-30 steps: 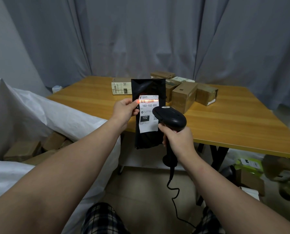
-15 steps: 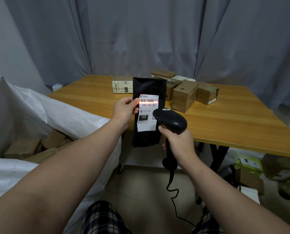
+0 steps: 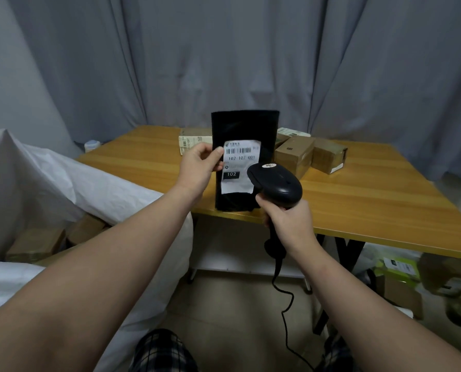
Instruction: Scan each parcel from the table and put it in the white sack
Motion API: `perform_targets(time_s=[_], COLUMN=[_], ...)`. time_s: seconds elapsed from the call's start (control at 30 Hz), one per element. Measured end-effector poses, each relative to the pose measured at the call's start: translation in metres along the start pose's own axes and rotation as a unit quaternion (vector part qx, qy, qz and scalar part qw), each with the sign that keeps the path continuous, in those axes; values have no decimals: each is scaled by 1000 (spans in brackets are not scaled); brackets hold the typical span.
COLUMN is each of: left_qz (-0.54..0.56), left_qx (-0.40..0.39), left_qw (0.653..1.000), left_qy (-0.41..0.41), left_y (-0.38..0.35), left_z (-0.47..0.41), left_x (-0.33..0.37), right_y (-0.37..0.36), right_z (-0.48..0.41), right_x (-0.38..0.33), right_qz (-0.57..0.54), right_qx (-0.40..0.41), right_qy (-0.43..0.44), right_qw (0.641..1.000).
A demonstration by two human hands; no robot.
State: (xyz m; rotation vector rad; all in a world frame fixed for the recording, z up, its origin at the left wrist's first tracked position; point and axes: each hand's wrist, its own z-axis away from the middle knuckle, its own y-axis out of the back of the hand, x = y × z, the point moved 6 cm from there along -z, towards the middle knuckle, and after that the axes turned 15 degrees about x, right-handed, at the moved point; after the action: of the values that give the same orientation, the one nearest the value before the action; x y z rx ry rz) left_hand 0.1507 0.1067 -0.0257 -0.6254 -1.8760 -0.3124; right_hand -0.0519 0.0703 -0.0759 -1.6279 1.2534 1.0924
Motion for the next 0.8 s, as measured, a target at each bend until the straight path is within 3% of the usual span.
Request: perform_targets(time_s=[0.13,0.23,0.37,0.5,0.8], left_qz=[-60,-155,-235,-307,-246], left_qx=[-41,-108,-115,-97,-71], left_qw=[997,982,962,938,967], left_qy=[27,-15,-80,-129,-21], left_y=[-8,-20,-28,-27,-15], left_z=[-6,-8,-18,-32,-52], left_x=[4,18,35,46,32], right_y=[4,4,-5,-7,-3], right_z=[-15,-32,-52,-55,-17], right_x=[3,2,-4,-5,4], right_qz=[-9,-65,-107,-33,14], right_qx=[52,73,29,54,31], right_qy=[-3,-35,-65,-31,15], right_qw=[999,995,992,998,999])
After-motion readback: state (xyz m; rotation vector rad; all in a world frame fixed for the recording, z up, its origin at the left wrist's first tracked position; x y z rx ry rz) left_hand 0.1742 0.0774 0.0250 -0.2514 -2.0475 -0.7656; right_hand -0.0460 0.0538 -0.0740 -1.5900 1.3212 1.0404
